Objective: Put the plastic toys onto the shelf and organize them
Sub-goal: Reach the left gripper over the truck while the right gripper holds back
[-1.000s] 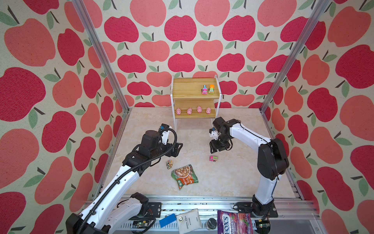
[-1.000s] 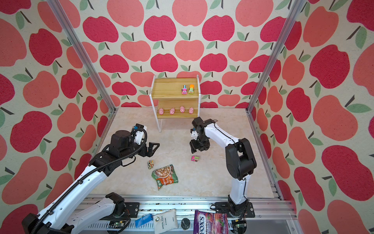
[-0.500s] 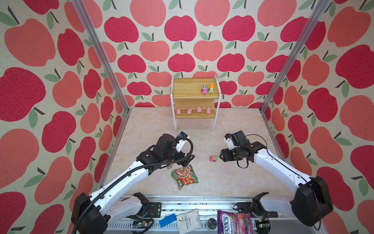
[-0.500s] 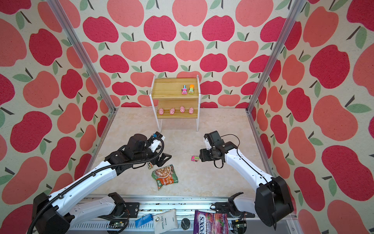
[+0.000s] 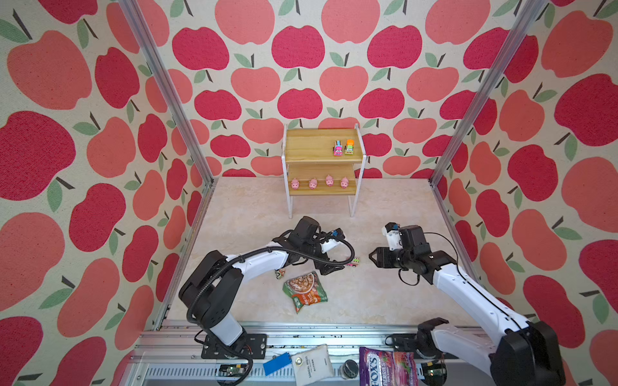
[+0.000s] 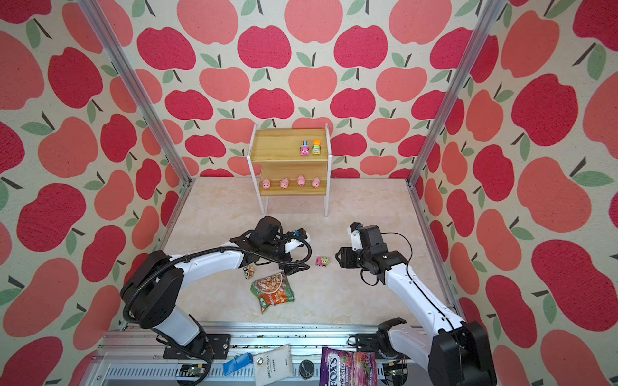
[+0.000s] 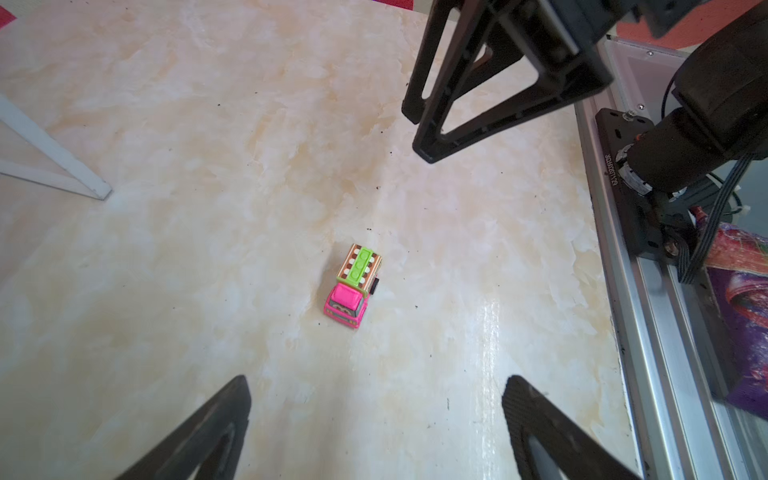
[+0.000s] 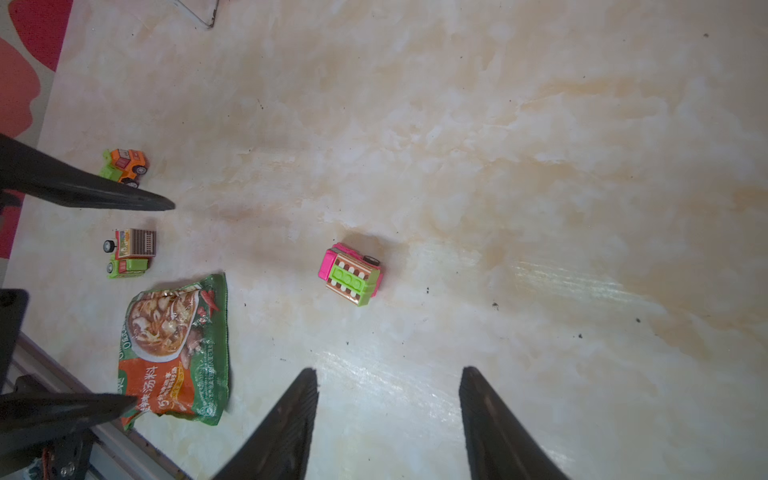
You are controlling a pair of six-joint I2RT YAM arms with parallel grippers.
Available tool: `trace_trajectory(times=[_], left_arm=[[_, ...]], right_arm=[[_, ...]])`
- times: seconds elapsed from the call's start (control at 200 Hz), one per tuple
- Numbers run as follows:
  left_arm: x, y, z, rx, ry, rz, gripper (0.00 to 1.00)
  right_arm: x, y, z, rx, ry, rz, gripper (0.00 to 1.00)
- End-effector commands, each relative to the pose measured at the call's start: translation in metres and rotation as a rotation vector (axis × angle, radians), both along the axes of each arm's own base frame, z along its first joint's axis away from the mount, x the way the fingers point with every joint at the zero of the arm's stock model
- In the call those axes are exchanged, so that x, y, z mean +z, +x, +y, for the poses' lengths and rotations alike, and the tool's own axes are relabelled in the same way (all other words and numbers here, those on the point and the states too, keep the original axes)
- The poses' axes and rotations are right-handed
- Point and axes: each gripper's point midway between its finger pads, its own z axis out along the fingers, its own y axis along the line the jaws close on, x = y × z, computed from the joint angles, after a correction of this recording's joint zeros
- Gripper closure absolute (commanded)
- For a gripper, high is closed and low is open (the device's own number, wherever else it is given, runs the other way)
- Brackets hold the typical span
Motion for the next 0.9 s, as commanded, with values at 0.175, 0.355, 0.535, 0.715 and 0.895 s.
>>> trace_trajectory(times=[0.175,0.355,0.535,0.715,0.895], left_arm=[[-0.011,0.022,-0.031,-0.136,-0.071,-0.089,0.34],[-0.03,0.029,-0.035,-0.143,-0.031,-0.092,0.37],[-0.043,0.034,-0.037,-0.156,0.0,-0.108,0.29],[-0.051,0.03,-0.041,-0.188,0.016,-0.11,0.29],[-0.065,0.023,-0.043,-0.225,0.052,-0.098,0.29]], right_arm=[[0.001,0.0,-0.001,-0.014,0.041,-0.062,0.45],[0.002,0.004,-0.001,-0.019,0.05,-0.086,0.45],[0.003,0.007,0.002,-0.01,0.053,-0.095,0.45],[0.001,0.007,0.001,-0.005,0.048,-0.099,0.45],[0.0,0.006,0.001,0.002,0.046,-0.103,0.45]])
